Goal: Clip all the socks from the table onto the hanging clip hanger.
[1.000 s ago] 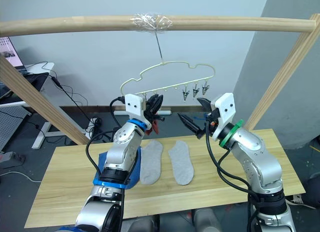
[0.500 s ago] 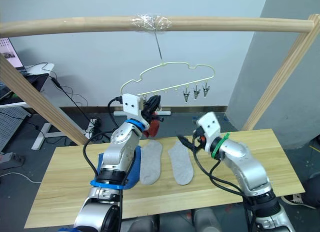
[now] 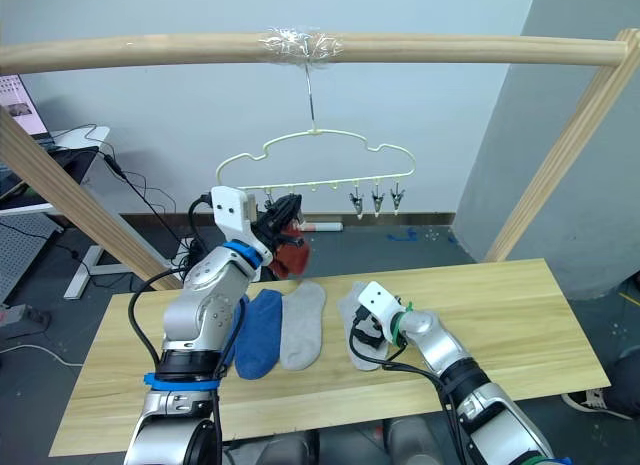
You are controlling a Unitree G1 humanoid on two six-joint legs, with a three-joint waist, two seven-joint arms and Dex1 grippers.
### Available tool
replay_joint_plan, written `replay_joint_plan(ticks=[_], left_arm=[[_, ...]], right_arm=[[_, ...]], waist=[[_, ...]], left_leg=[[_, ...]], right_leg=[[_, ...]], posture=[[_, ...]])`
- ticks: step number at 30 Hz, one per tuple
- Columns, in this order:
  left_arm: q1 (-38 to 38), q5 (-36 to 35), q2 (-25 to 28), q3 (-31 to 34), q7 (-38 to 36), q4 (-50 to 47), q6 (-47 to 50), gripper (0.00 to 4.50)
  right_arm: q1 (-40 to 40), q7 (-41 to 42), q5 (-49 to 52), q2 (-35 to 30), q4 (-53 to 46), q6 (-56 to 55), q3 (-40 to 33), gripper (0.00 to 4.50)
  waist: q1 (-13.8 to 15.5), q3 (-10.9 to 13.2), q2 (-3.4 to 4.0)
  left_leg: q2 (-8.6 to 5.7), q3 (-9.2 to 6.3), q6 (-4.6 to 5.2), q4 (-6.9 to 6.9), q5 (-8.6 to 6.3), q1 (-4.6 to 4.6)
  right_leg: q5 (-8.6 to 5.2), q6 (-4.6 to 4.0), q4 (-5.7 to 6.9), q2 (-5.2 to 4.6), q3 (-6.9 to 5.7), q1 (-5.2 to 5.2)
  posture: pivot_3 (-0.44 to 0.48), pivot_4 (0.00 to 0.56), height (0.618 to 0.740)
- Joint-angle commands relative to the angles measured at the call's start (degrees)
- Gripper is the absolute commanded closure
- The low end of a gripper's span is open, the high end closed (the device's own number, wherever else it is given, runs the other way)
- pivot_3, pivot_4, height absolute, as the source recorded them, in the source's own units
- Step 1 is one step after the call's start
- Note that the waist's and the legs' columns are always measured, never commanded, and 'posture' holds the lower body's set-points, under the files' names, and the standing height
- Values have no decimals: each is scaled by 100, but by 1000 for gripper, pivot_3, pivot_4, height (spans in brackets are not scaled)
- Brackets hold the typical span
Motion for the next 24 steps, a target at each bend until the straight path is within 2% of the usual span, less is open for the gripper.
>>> replay_joint_plan(ticks=[1,4,15,19,24], left_arm=[[128,-64,22,36,71,-277,160,4496],[213,-91,15,33,100,-401,254,4496],[167,-567,31,188,81,-421,921,4496],[96,-1196,-143,456,213,-361,1623,4496],[-109,-2420,-432,1180,669,-177,2706,4496]], right_arm=[[17,-9,-214,7,455,-190,-59,0],[125,143,-131,31,448,-186,-170,574],[664,340,-164,-379,-411,-147,-465,4428],[961,464,0,-598,-1535,-167,-688,4468],[1413,741,50,-1030,-3329,72,-771,4468]], waist=[[7,-2,0],[7,-2,0],[32,-14,-1],[24,-14,-1],[-32,-13,-2]], left_leg=[[0,-1,0,0,0,4],[1,1,2,0,1,15],[0,4,4,0,3,34],[0,3,4,-2,3,56],[0,5,4,-3,2,60]], right_leg=[[-5,10,1,1,0,3],[-13,22,8,2,2,8],[-14,24,10,2,6,29],[-15,25,0,2,5,56],[-16,27,-6,2,7,61]], posture=[[18,145,740],[21,147,740],[0,145,740],[-14,145,740],[-36,147,740]])
